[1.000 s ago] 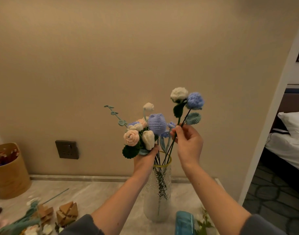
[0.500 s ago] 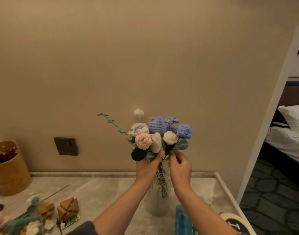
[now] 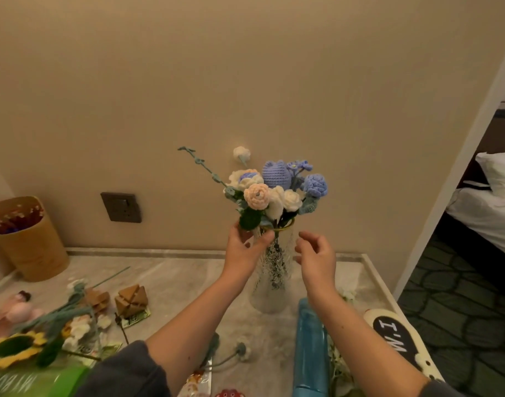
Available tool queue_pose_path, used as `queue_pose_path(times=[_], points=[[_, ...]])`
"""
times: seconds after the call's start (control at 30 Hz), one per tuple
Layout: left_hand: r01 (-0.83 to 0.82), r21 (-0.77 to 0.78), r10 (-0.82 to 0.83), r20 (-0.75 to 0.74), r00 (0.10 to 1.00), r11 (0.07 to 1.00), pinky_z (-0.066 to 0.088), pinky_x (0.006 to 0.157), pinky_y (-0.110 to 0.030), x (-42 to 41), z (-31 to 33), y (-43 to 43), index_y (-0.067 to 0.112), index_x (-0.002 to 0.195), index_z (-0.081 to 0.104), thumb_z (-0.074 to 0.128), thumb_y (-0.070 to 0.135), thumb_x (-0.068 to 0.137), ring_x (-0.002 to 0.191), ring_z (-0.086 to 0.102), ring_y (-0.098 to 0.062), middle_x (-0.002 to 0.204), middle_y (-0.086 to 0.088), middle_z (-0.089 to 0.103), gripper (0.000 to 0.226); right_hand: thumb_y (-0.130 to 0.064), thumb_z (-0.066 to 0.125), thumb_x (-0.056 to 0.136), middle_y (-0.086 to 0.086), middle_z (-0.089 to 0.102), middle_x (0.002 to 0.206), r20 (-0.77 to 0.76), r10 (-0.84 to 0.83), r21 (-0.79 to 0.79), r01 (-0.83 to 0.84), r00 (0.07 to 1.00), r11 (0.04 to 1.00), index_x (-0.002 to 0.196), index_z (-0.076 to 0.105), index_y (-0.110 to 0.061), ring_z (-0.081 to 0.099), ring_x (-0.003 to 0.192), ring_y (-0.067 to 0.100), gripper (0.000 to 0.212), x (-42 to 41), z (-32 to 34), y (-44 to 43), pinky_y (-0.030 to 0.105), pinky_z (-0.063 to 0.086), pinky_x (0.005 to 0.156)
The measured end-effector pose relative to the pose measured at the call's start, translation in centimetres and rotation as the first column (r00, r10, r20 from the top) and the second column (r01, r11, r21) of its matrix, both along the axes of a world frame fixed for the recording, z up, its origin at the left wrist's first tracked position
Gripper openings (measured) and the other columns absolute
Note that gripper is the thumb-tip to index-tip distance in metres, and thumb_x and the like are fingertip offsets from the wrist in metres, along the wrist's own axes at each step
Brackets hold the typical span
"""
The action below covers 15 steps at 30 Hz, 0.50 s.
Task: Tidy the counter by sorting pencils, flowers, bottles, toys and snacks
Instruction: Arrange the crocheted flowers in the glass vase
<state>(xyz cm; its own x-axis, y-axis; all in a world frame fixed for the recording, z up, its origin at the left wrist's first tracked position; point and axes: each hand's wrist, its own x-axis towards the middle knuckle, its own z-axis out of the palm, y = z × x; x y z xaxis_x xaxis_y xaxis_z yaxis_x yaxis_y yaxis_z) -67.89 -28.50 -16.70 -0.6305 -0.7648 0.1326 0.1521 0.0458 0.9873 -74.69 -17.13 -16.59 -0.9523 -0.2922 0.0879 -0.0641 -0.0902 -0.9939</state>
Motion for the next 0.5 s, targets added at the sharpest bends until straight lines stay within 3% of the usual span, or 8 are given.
queue_pose_path(times=[0.1, 0.27, 0.33, 0.4, 0.5], points=[[-0.032, 0.009, 0.031, 0.057, 0.998, 0.999, 0.047, 0.099, -0.035, 1.4, -0.9, -0.8, 0.012, 0.137, 0.040, 0.077, 0.023, 0.079, 0.116, 0.054, -0.015, 0.127, -0.002, 0.055, 0.070, -0.011, 0.054, 0.095, 0.000, 0.067, 0.088, 0.009, 0.068, 0.046, -0.068, 0.998, 0.997, 0.093, 0.064, -0.024, 0.063, 0.083, 0.015, 0.016, 1.1, -0.6, 0.2, 0.035, 0.054, 0.076], [-0.023, 0.000, 0.022, 0.136, 0.990, 1.000, 0.046, 0.075, -0.014, 4.6, -2.4, -1.6, 0.019, 0.129, 0.047, 0.072, 0.022, 0.084, 0.103, 0.057, -0.007, 0.113, 0.008, 0.058, 0.052, -0.008, 0.055, 0.093, 0.000, 0.066, 0.085, 0.055, 0.245, 0.132, -0.250, 0.968, 0.959, 0.091, 0.066, -0.022, 0.061, 0.075, 0.011, 0.018, 3.8, -2.0, -0.8, 0.024, 0.050, 0.062], [0.033, -0.012, -0.030, 0.192, 0.981, 0.999, 0.050, 0.081, -0.018, 6.3, -3.3, -2.1, 0.021, 0.122, 0.053, 0.071, 0.022, 0.085, 0.101, 0.060, -0.008, 0.111, 0.008, 0.062, 0.042, -0.010, 0.061, 0.090, -0.002, 0.066, 0.081, 0.063, 0.368, 0.235, -0.372, 0.928, 0.898, 0.087, 0.067, -0.023, 0.061, 0.071, 0.009, 0.015, 4.7, -2.9, -1.3, 0.019, 0.048, 0.058], [0.100, -0.020, -0.091, 0.276, 0.957, 0.995, 0.051, 0.088, -0.027, 8.3, -4.2, -2.5, 0.024, 0.115, 0.057, 0.069, 0.022, 0.086, 0.102, 0.062, -0.012, 0.108, 0.004, 0.066, 0.031, -0.015, 0.067, 0.085, -0.005, 0.067, 0.082, 0.078, 0.534, 0.430, -0.511, 0.842, 0.744, 0.086, 0.068, -0.024, 0.061, 0.075, 0.009, 0.010, 5.5, -4.1, -1.6, 0.019, 0.047, 0.061], [0.211, -0.114, -0.144, 0.430, 0.891, 0.971, 0.052, 0.079, -0.018, 11.6, -6.1, -3.0, 0.027, 0.107, 0.060, 0.068, 0.021, 0.087, 0.093, 0.063, -0.008, 0.100, 0.005, 0.066, 0.021, -0.022, 0.073, 0.081, -0.004, 0.065, 0.100, 0.126, 0.737, 0.718, -0.574, 0.664, 0.394, 0.099, 0.067, -0.023, 0.062, 0.092, 0.012, 0.019, 6.6, -6.3, -1.9, 0.024, 0.051, 0.076]])
